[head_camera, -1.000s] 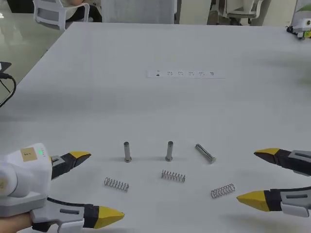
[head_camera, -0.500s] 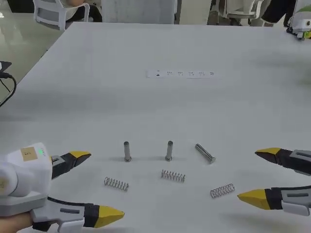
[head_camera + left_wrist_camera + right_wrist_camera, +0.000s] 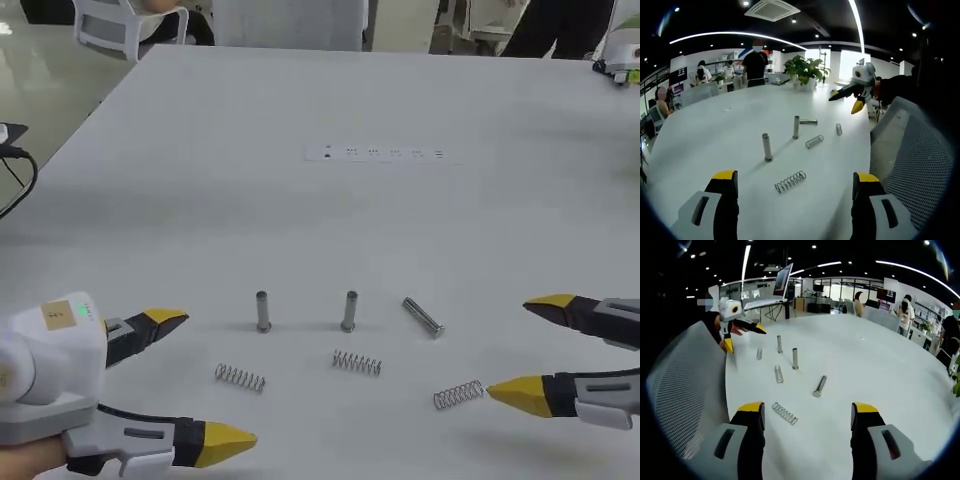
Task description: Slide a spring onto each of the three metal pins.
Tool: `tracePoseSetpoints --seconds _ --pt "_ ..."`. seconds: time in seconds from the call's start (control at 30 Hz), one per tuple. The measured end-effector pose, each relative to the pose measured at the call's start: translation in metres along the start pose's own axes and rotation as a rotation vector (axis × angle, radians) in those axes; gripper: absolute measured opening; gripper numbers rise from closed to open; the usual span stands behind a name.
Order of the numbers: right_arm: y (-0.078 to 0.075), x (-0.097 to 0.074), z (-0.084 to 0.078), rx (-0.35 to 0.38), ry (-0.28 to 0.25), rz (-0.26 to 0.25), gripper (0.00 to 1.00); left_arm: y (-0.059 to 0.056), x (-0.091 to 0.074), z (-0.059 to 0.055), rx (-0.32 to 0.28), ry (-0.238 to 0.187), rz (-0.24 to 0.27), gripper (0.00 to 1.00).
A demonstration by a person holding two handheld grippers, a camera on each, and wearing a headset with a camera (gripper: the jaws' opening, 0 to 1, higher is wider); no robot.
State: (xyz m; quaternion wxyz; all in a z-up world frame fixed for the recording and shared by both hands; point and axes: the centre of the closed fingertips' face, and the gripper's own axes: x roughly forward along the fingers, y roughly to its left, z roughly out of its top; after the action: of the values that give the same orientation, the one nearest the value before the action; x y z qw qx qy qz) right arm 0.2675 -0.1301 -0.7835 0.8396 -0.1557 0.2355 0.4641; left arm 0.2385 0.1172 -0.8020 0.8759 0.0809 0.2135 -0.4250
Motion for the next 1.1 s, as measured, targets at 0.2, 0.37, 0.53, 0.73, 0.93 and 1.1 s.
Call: tracePoseSetpoints --seconds 0.2,0.37,0.53,0.73,0.93,1.1 --pt "-0.005 0.005 0.009 -0.011 -0.002 -0.001 0.67 -0.003 -0.001 0.001 -0.002 -0.002 -0.001 0.92" --pt "-0.009 0.012 0.02 -0.024 -0.004 -0.001 0.64 -0.003 -0.001 0.002 0.001 -0.005 -0.001 0.92" --pt "-0.014 0.022 0.029 -0.038 0.004 0.0 0.62 -0.004 -0.001 0.003 -0.001 -0.011 -0.001 0.92" --pt "-0.018 0.034 0.033 -0.043 0.027 -0.001 0.59 -0.004 -0.003 0.004 -0.003 -0.016 0.003 0.92" --pt "-0.022 0.047 0.038 -0.033 0.039 -0.006 0.56 -0.005 -0.002 0.004 -0.003 -0.016 0.003 0.92" --pt "-0.025 0.058 0.041 -0.031 0.051 -0.008 0.55 -0.005 -0.002 0.004 -0.002 -0.018 0.003 0.92"
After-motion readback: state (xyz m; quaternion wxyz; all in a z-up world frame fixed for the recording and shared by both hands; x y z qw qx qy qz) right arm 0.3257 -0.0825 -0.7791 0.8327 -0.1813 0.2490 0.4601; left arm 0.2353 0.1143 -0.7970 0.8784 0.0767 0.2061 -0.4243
